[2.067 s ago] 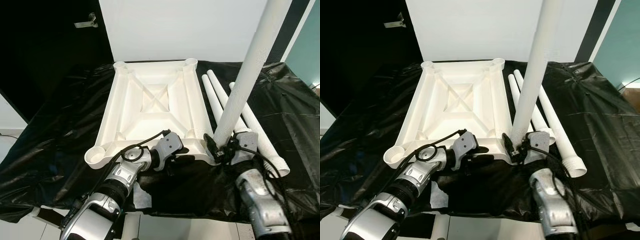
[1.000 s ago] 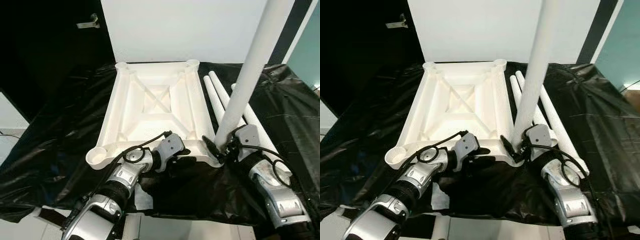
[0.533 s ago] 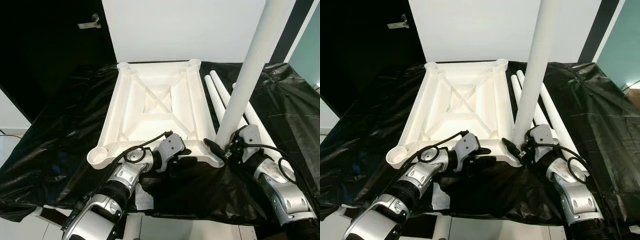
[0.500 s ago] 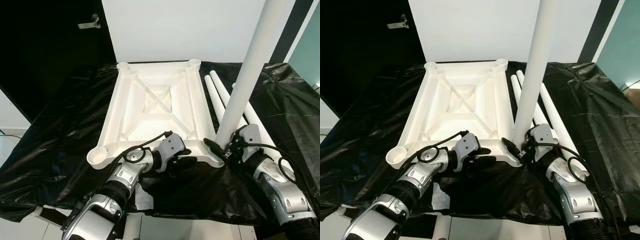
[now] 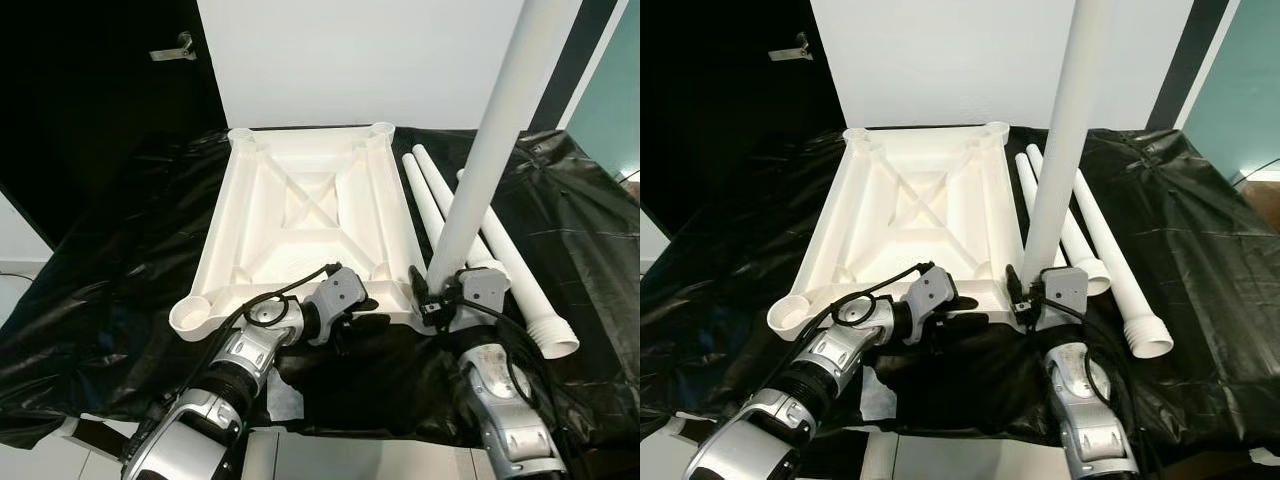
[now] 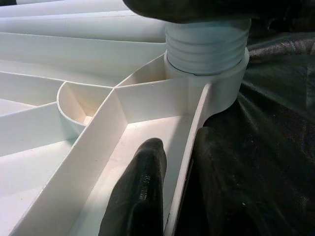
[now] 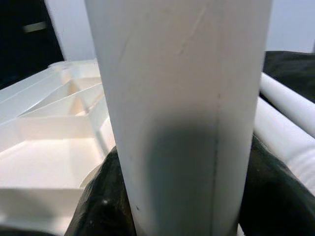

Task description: Building children table

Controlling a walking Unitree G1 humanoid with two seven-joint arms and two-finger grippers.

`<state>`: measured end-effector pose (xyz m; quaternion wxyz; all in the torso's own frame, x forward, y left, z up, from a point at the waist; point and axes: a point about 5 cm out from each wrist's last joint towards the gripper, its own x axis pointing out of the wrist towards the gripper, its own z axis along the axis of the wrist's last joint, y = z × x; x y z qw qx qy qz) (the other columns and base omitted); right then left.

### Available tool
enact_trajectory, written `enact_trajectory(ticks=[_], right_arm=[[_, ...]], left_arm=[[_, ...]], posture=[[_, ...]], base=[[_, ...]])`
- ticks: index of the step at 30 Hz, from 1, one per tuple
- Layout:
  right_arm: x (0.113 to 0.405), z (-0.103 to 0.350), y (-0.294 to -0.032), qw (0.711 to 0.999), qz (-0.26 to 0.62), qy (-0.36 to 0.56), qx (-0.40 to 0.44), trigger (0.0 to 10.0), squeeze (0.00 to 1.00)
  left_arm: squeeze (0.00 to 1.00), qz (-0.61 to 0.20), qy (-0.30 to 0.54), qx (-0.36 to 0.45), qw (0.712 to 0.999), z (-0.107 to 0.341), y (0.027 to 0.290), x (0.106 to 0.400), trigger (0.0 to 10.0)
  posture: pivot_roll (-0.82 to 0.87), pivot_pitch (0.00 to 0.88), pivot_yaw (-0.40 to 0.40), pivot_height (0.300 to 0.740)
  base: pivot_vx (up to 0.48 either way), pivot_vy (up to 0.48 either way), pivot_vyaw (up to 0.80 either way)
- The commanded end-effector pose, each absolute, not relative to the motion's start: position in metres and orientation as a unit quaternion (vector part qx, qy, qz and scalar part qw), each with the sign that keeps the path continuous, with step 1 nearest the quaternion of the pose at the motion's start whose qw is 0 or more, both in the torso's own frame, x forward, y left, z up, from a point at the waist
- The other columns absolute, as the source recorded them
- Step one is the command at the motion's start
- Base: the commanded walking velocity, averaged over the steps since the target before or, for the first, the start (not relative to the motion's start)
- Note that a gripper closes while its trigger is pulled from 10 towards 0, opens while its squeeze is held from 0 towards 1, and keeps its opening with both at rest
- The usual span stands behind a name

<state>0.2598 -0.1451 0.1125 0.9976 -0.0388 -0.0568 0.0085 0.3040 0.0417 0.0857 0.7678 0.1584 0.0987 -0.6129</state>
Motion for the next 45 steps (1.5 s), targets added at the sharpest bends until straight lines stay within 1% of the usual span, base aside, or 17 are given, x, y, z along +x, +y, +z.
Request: enact_trajectory(ticks=[1, 2, 3, 4, 5, 6, 7, 8, 13, 14, 16, 29, 30, 31, 32, 33, 45], right_arm=[[0.258, 0.096, -0.163, 0.998, -0.048, -0.011, -0.050, 0.0, 0.00], [0.258, 0.096, -0.163, 0.998, -0.048, -0.011, -0.050, 0.0, 0.00], [0.259, 0.097, -0.161, 0.998, -0.040, -0.013, -0.049, 1.9, 0.00], [0.259, 0.097, -0.161, 0.998, -0.040, -0.013, -0.049, 1.9, 0.00], [0.260, 0.098, -0.160, 0.998, -0.030, -0.014, -0.050, 6.7, 0.00], [0.260, 0.098, -0.160, 0.998, -0.030, -0.014, -0.050, 6.7, 0.00], [0.260, 0.099, -0.158, 0.998, -0.024, -0.019, -0.056, 10.0, 0.15], [0.260, 0.101, -0.157, 0.998, -0.016, -0.023, -0.057, 10.0, 1.00], [0.259, 0.102, -0.156, 0.998, 0.056, -0.013, -0.040, 10.0, 1.00], [0.259, 0.103, -0.156, 0.996, 0.087, -0.006, -0.034, 10.0, 0.06], [0.259, 0.106, -0.158, 0.994, 0.105, -0.009, -0.039, 10.0, 0.00], [0.272, 0.135, -0.176, 0.975, 0.196, -0.039, -0.096, 10.0, 0.00], [0.272, 0.136, -0.175, 0.973, 0.206, -0.038, -0.099, 5.9, 0.00], [0.272, 0.136, -0.175, 0.973, 0.206, -0.038, -0.099, 5.9, 0.00], [0.272, 0.136, -0.175, 0.971, 0.216, -0.037, -0.100, 4.7, 0.00], [0.272, 0.136, -0.173, 0.967, 0.229, -0.036, -0.104, 0.0, 0.00], [0.267, 0.118, -0.168, 0.972, 0.227, 0.012, -0.064, 0.0, 0.00]], left_arm=[[0.00, -0.637, 0.184, 0.163, 0.730, 0.050, 0.051, 0.284, 10.0], [0.00, -0.637, 0.184, 0.163, 0.730, 0.050, 0.051, 0.284, 10.0], [0.00, -0.638, 0.184, 0.164, 0.729, 0.050, 0.051, 0.283, 10.0], [0.00, -0.638, 0.184, 0.164, 0.729, 0.050, 0.051, 0.283, 10.0], [0.00, -0.638, 0.183, 0.164, 0.730, 0.051, 0.050, 0.284, 10.0], [0.00, -0.638, 0.183, 0.164, 0.730, 0.051, 0.050, 0.284, 10.0], [0.00, -0.638, 0.181, 0.162, 0.731, 0.052, 0.048, 0.284, 10.0], [0.00, -0.637, 0.179, 0.160, 0.732, 0.052, 0.047, 0.285, 10.0], [0.00, -0.639, 0.181, 0.160, 0.730, 0.050, 0.047, 0.283, 10.0], [0.00, -0.639, 0.182, 0.159, 0.730, 0.050, 0.047, 0.282, 10.0], [0.00, -0.639, 0.183, 0.159, 0.730, 0.049, 0.047, 0.282, 10.0], [0.00, -0.642, 0.179, 0.156, 0.729, 0.049, 0.041, 0.281, 10.0], [0.00, -0.642, 0.180, 0.156, 0.729, 0.049, 0.041, 0.281, 10.0], [0.00, -0.642, 0.180, 0.156, 0.729, 0.049, 0.041, 0.281, 10.0], [0.00, -0.641, 0.180, 0.156, 0.729, 0.049, 0.042, 0.281, 10.0], [0.00, -0.641, 0.180, 0.156, 0.730, 0.049, 0.042, 0.281, 10.0], [0.00, -0.640, 0.182, 0.159, 0.730, 0.048, 0.045, 0.281, 10.0]], posture=[[-0.07, 0.001, 0.026, 0.740], [-0.07, 0.001, 0.026, 0.740], [-0.07, 0.000, 0.024, 0.740], [-0.07, 0.000, 0.024, 0.740], [-0.07, 0.001, 0.022, 0.740], [-0.07, 0.001, 0.022, 0.740], [-0.07, 0.006, 0.022, 0.740], [-0.07, 0.006, 0.022, 0.740], [-0.08, 0.008, 0.016, 0.740], [-0.08, 0.010, 0.014, 0.740], [-0.09, 0.011, 0.014, 0.740], [-0.10, 0.003, 0.006, 0.740], [-0.10, 0.001, 0.004, 0.740], [-0.10, 0.001, 0.004, 0.740], [-0.10, 0.001, 0.004, 0.740], [-0.10, 0.000, 0.004, 0.740], [-0.09, 0.000, 0.004, 0.740]], base=[[0.000, 0.000, 0.00], [0.000, 0.000, 0.00], [0.000, 0.000, 0.00], [0.000, 0.000, 0.00], [0.000, 0.000, 0.00], [0.000, 0.000, 0.00], [0.000, 0.000, 0.00], [0.000, 0.000, 0.00], [0.000, 0.000, 0.00], [0.000, 0.000, 0.00], [0.000, 0.000, 0.00], [0.000, 0.000, 0.00], [0.000, 0.000, 0.00], [0.000, 0.000, 0.00], [0.000, 0.000, 0.00], [0.000, 0.000, 0.00], [0.000, 0.000, 0.00]])
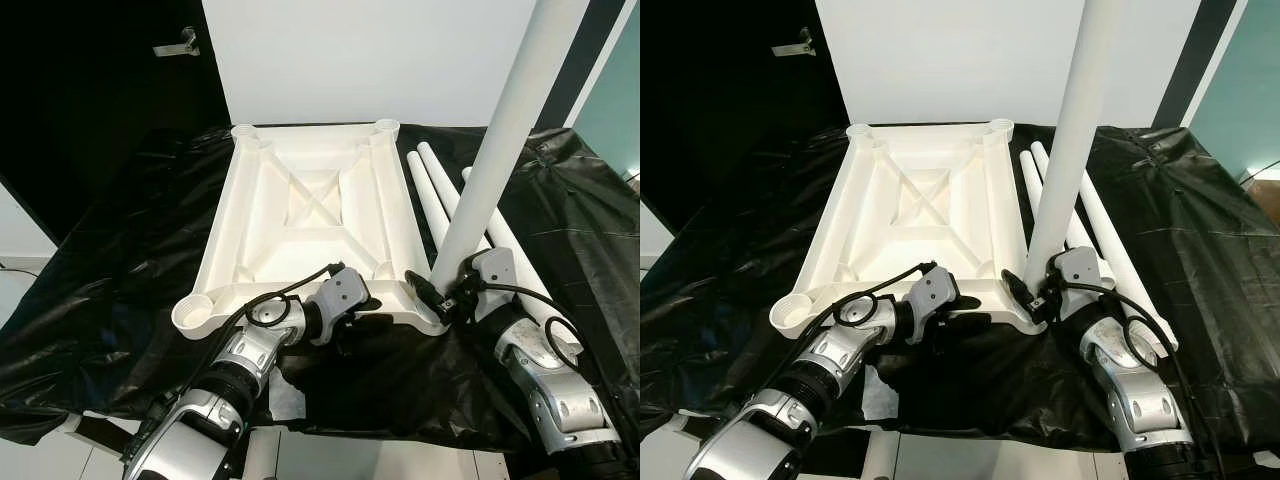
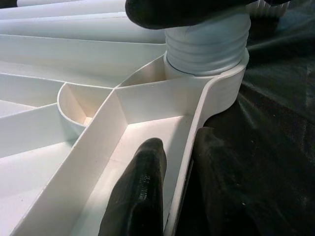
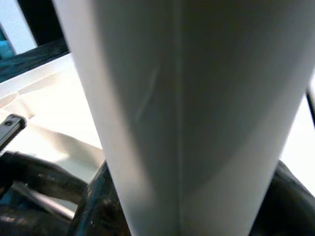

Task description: Building children table

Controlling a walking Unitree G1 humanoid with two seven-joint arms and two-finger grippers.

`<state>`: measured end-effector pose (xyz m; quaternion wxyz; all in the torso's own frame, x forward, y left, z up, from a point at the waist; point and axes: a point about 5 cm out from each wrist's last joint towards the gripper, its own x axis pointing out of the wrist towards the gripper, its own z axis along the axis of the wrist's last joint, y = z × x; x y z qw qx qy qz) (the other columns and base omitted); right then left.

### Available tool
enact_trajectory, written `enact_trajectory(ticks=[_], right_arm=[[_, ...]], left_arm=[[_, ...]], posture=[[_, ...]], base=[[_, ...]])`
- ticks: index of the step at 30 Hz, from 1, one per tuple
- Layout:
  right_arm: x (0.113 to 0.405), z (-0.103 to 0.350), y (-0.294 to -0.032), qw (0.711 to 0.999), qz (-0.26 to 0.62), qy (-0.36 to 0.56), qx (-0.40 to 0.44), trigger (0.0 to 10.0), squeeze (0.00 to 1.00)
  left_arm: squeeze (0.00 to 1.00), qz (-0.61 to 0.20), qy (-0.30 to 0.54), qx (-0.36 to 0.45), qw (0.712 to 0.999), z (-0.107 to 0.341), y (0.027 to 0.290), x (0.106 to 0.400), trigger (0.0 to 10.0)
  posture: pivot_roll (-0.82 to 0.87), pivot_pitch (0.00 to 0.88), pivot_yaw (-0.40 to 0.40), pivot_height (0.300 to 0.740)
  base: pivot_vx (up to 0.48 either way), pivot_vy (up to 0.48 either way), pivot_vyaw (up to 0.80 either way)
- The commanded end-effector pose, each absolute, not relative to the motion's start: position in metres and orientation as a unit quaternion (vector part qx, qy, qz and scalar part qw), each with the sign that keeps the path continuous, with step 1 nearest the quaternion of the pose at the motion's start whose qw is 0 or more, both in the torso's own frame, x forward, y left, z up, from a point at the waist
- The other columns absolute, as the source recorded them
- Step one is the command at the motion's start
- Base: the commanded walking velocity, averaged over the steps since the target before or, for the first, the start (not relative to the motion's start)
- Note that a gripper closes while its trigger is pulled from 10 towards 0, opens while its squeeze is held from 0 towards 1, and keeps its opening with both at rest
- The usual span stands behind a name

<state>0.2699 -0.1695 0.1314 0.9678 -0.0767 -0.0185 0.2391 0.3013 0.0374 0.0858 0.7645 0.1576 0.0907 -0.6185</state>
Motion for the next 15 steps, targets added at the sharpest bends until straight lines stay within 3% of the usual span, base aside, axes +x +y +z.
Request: enact_trajectory(ticks=[1, 7, 15], right_arm=[[0.265, 0.113, -0.166, 0.980, 0.190, 0.016, -0.055, 0.0, 0.00], [0.256, 0.103, -0.167, 1.000, -0.006, 0.001, -0.015, 0.0, 0.00], [0.255, 0.104, -0.172, 0.998, -0.067, -0.003, -0.003, 0.0, 0.00]], left_arm=[[0.00, -0.640, 0.181, 0.160, 0.730, 0.049, 0.045, 0.281, 10.0], [0.00, -0.641, 0.182, 0.157, 0.729, 0.047, 0.045, 0.279, 10.0], [0.00, -0.639, 0.185, 0.157, 0.730, 0.046, 0.047, 0.279, 10.0]], posture=[[-0.09, 0.000, 0.003, 0.740], [-0.07, 0.007, 0.005, 0.740], [-0.07, 0.005, 0.008, 0.740]], base=[[0.000, 0.000, 0.00], [0.000, 0.000, 0.00], [0.000, 0.000, 0.00]])
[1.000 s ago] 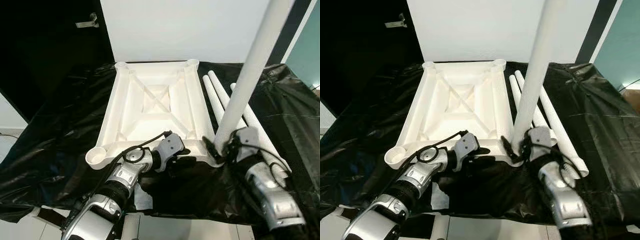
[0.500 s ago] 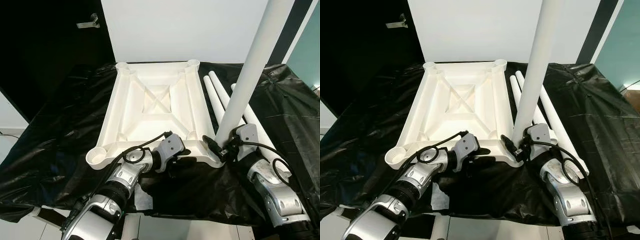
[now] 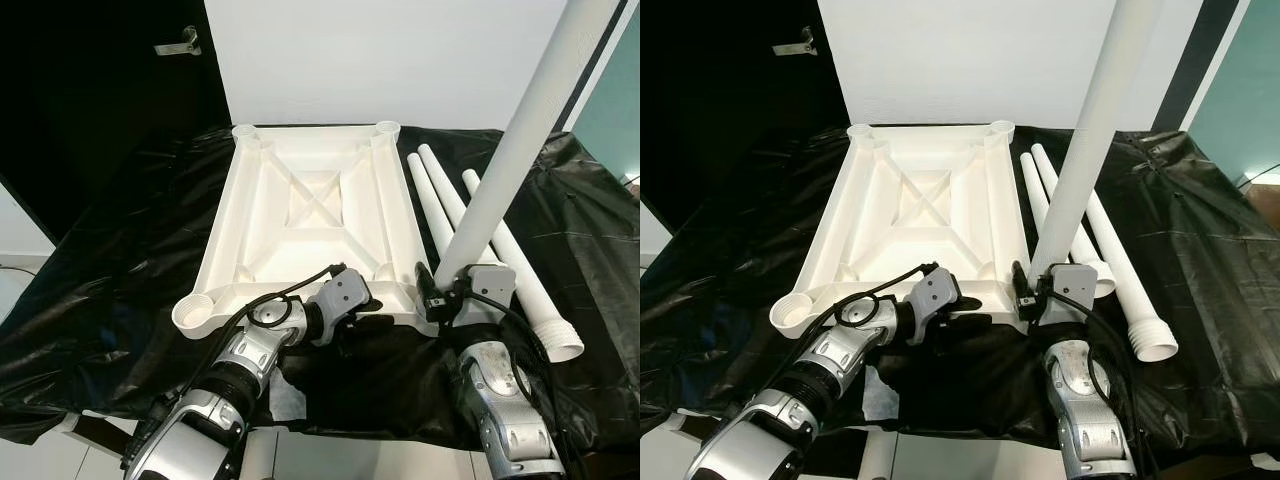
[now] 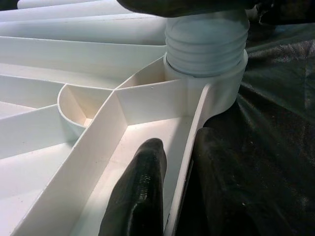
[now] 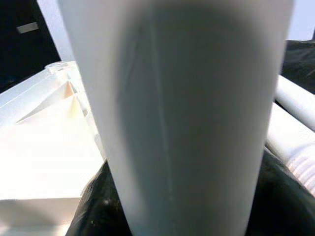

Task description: Building children table

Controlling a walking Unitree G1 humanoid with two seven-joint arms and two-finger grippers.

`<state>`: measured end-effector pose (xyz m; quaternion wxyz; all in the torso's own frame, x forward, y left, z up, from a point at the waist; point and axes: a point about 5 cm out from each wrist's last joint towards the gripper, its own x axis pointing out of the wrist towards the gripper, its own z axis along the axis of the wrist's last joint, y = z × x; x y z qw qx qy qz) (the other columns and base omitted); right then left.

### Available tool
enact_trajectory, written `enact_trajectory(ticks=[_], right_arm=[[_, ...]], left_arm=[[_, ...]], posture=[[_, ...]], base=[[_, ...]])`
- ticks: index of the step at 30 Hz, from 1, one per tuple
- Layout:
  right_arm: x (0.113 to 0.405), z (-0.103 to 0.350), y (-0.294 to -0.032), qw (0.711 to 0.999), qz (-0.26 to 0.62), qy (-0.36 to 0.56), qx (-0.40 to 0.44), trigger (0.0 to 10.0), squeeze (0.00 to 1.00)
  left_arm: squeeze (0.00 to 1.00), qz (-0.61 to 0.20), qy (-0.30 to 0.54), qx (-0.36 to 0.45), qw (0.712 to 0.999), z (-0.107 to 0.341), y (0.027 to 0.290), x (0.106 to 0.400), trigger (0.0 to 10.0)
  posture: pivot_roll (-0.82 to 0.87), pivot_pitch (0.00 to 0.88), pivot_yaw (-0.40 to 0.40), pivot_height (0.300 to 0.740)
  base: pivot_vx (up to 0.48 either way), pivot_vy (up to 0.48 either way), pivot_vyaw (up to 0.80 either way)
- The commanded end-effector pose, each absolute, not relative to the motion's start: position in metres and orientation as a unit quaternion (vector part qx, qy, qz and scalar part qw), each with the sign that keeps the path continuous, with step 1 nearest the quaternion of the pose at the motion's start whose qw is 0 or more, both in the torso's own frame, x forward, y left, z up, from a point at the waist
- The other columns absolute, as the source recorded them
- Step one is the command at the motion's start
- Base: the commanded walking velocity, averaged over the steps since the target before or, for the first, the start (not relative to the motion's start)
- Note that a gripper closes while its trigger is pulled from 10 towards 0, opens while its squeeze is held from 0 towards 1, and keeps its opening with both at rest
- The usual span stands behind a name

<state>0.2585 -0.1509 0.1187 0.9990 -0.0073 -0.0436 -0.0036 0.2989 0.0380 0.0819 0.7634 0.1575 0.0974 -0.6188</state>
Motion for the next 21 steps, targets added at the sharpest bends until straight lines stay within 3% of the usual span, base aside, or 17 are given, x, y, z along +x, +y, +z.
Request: enact_trajectory(ticks=[1, 3, 4, 9, 10, 11, 12, 13, 21], right_arm=[[0.256, 0.104, -0.172, 0.998, -0.065, -0.003, -0.002, 6.2, 0.00], [0.256, 0.104, -0.172, 0.998, -0.065, -0.003, -0.002, 6.2, 0.00], [0.256, 0.104, -0.170, 0.999, -0.053, -0.001, -0.006, 10.0, 0.00], [0.257, 0.105, -0.166, 0.999, -0.034, -0.004, -0.015, 10.0, 0.00], [0.258, 0.107, -0.162, 1.000, -0.007, -0.010, -0.023, 10.0, 1.00], [0.261, 0.110, -0.158, 0.998, 0.048, -0.018, -0.040, 10.0, 0.43], [0.262, 0.112, -0.156, 0.995, 0.085, -0.023, -0.052, 10.0, 0.43], [0.263, 0.113, -0.156, 0.991, 0.116, -0.026, -0.066, 10.0, 0.00], [0.265, 0.117, -0.158, 0.982, 0.160, -0.029, -0.095, 10.0, 0.00]], left_arm=[[0.00, -0.638, 0.185, 0.157, 0.730, 0.046, 0.047, 0.279, 10.0], [0.00, -0.638, 0.185, 0.157, 0.730, 0.046, 0.047, 0.279, 10.0], [0.00, -0.639, 0.185, 0.158, 0.730, 0.046, 0.046, 0.279, 10.0], [0.00, -0.639, 0.184, 0.158, 0.730, 0.047, 0.046, 0.280, 10.0], [0.00, -0.638, 0.183, 0.159, 0.731, 0.047, 0.045, 0.281, 10.0], [0.00, -0.637, 0.183, 0.161, 0.732, 0.048, 0.046, 0.282, 10.0], [0.00, -0.636, 0.182, 0.163, 0.732, 0.048, 0.047, 0.283, 10.0], [0.00, -0.634, 0.182, 0.164, 0.733, 0.049, 0.048, 0.283, 10.0], [0.00, -0.633, 0.182, 0.164, 0.734, 0.049, 0.052, 0.284, 10.0]], posture=[[-0.08, 0.004, 0.008, 0.740], [-0.08, 0.004, 0.008, 0.740], [-0.08, 0.003, 0.007, 0.740], [-0.08, 0.000, 0.007, 0.740], [-0.08, 0.000, 0.006, 0.740], [-0.07, 0.000, 0.007, 0.740], [-0.07, 0.000, 0.007, 0.740], [-0.07, 0.000, 0.007, 0.740], [-0.07, 0.002, 0.012, 0.740]], base=[[0.000, 0.000, 0.00], [0.000, 0.000, 0.00], [0.000, 0.000, 0.00], [0.000, 0.000, 0.00], [0.000, 0.000, 0.00], [0.000, 0.000, 0.00], [0.000, 0.000, 0.00], [0.000, 0.000, 0.00], [0.000, 0.000, 0.00]])
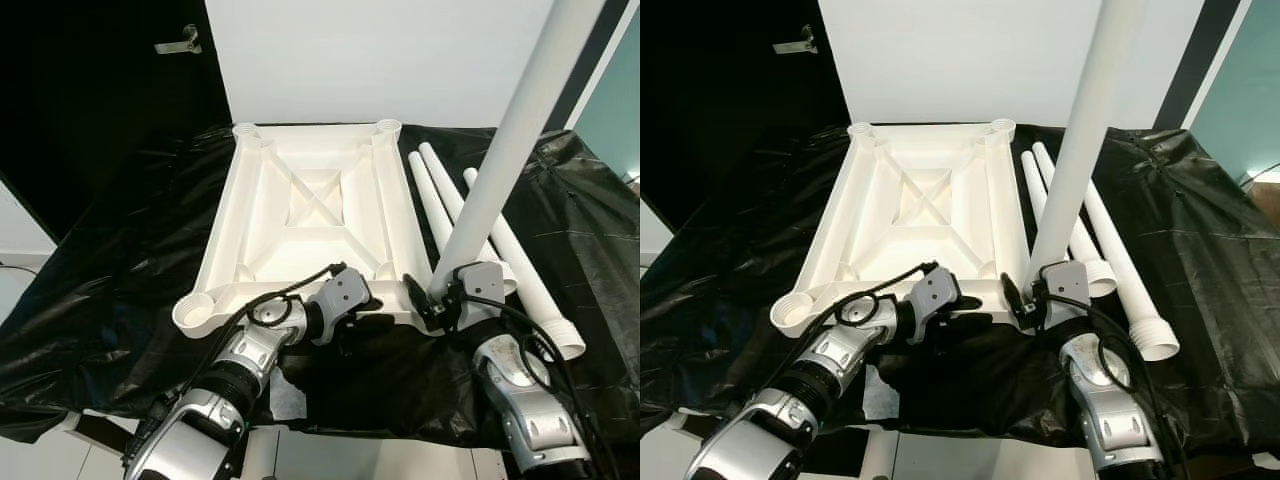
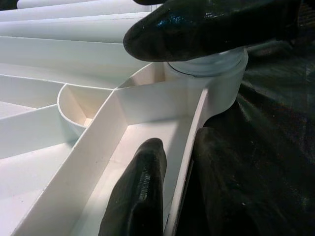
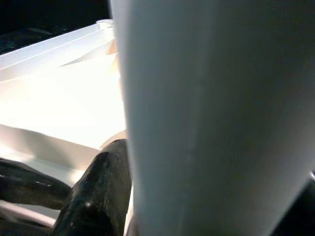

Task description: Building children table

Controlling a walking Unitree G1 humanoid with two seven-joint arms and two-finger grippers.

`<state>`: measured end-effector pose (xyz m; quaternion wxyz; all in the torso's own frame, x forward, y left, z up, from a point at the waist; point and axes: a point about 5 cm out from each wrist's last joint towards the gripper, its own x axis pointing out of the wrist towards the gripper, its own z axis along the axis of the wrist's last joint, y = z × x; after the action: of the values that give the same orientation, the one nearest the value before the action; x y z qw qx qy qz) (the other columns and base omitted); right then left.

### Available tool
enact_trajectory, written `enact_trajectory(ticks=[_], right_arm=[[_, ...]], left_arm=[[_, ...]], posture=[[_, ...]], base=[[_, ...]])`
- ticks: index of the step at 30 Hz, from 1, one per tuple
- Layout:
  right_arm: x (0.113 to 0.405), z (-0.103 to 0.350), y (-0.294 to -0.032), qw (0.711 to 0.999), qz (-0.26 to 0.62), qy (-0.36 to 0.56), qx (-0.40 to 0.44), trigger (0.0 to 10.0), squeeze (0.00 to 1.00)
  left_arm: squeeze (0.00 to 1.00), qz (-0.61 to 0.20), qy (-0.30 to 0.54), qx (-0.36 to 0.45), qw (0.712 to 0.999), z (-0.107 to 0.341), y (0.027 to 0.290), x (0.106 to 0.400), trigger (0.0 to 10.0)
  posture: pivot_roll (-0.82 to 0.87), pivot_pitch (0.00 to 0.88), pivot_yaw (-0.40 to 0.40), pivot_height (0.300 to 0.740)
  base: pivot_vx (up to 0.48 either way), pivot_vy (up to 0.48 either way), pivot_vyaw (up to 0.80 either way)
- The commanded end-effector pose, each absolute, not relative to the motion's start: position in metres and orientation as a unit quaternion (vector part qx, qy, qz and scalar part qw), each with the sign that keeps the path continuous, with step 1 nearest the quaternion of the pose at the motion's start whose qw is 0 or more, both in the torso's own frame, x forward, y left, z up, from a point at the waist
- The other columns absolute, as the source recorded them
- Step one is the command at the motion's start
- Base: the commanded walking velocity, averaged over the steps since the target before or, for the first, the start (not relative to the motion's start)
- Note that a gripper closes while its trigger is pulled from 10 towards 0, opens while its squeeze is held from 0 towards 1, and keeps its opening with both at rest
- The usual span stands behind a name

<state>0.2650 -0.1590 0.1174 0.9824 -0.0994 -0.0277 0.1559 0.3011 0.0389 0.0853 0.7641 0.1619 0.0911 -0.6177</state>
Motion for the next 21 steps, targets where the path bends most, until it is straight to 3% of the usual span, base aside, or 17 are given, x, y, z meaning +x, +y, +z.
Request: enact_trajectory(ticks=[1, 4, 5, 6, 14, 19, 21], right_arm=[[0.265, 0.119, -0.157, 0.978, 0.179, -0.035, -0.106, 10.0, 0.00], [0.265, 0.122, -0.156, 0.966, 0.222, -0.040, -0.123, 10.0, 0.00], [0.264, 0.122, -0.156, 0.962, 0.238, -0.037, -0.125, 5.6, 0.00], [0.263, 0.121, -0.156, 0.960, 0.253, -0.032, -0.119, 0.0, 0.00], [0.262, 0.113, -0.152, 0.961, 0.265, -0.009, -0.086, 0.0, 0.00], [0.265, 0.102, -0.145, 0.978, 0.204, 0.006, -0.035, 0.0, 0.00], [0.266, 0.098, -0.150, 0.991, 0.130, 0.008, -0.017, 0.0, 0.00]], left_arm=[[0.00, -0.635, 0.185, 0.167, 0.731, 0.048, 0.054, 0.282, 10.0], [0.00, -0.634, 0.187, 0.170, 0.731, 0.048, 0.058, 0.281, 10.0], [0.00, -0.632, 0.187, 0.170, 0.733, 0.048, 0.058, 0.282, 10.0], [0.00, -0.631, 0.187, 0.170, 0.734, 0.048, 0.059, 0.282, 10.0], [0.00, -0.625, 0.189, 0.168, 0.738, 0.047, 0.062, 0.282, 10.0], [0.00, -0.630, 0.190, 0.170, 0.733, 0.047, 0.062, 0.280, 10.0], [0.00, -0.629, 0.188, 0.171, 0.735, 0.049, 0.062, 0.282, 10.0]], posture=[[-0.04, 0.015, 0.032, 0.740], [-0.02, 0.022, 0.026, 0.740], [-0.02, 0.022, 0.026, 0.740], [0.01, 0.019, 0.016, 0.740], [0.00, 0.020, 0.010, 0.740], [0.00, 0.016, 0.020, 0.740], [0.01, 0.013, 0.022, 0.740]], base=[[0.000, 0.000, 0.00], [0.000, 0.000, 0.00], [0.000, 0.000, 0.00], [0.000, 0.000, 0.00], [0.000, 0.000, 0.00], [0.000, 0.000, 0.00], [0.000, 0.000, 0.00]])
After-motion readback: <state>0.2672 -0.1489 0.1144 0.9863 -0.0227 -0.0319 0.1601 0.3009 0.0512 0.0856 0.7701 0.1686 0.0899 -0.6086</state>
